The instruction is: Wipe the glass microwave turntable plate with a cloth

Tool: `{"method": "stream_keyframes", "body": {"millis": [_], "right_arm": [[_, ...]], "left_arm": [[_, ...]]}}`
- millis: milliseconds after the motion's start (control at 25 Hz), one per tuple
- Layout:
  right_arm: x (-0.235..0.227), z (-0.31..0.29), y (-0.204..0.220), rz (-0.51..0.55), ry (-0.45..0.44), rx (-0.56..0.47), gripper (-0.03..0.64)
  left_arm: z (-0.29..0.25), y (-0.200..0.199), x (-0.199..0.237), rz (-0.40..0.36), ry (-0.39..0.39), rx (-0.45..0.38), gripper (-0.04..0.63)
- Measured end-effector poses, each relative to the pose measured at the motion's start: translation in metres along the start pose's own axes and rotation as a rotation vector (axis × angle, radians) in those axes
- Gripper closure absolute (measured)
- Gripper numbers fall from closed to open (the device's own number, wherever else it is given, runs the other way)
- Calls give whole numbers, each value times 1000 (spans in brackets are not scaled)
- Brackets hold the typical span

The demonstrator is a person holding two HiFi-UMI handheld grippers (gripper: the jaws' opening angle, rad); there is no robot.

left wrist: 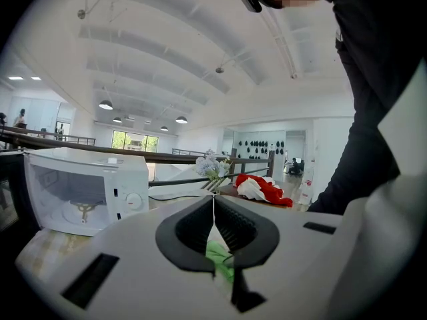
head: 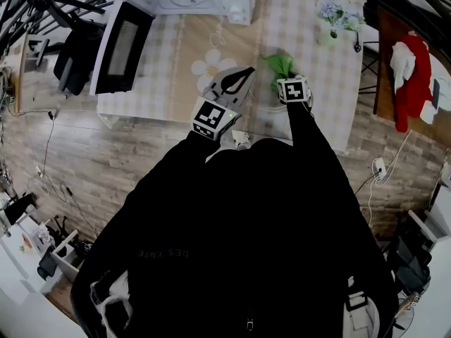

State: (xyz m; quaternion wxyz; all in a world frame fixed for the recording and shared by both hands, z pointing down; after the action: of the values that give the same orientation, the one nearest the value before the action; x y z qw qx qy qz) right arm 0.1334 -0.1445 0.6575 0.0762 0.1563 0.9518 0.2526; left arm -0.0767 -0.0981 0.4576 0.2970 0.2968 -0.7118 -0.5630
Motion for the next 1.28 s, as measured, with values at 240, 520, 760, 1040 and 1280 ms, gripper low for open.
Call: {"method": "stream_keyframes", "body": {"millis": [240,520,760,1040,1280], "right_arm": [[-21,6,12,0,35,-1,506],[-41,17,27,1,86,45,506],[-63,26,35,48,167,40,506],[-95,43,49,-77,209,-30,511],[-86,56,38,-120,123,-139,511]], "left_arm": [[-5,0,-5,0,19,5,574],[-9,0,-8,-7,32,10,574],[-11,0,-8,-6,36,5,574],[-10,-1,-9,-2,39,-2,574],[-4,3,-4,3,21,-1,574]]}}
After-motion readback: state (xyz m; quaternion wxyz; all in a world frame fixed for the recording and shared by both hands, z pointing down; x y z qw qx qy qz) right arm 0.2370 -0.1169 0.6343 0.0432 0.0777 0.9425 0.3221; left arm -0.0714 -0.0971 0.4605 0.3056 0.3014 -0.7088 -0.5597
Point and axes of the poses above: the fingertips, and each gripper's own axes: z backward along the fingers, x to its left, y out of its underside, the point moved 9 cm from there along z, backward along the fingers
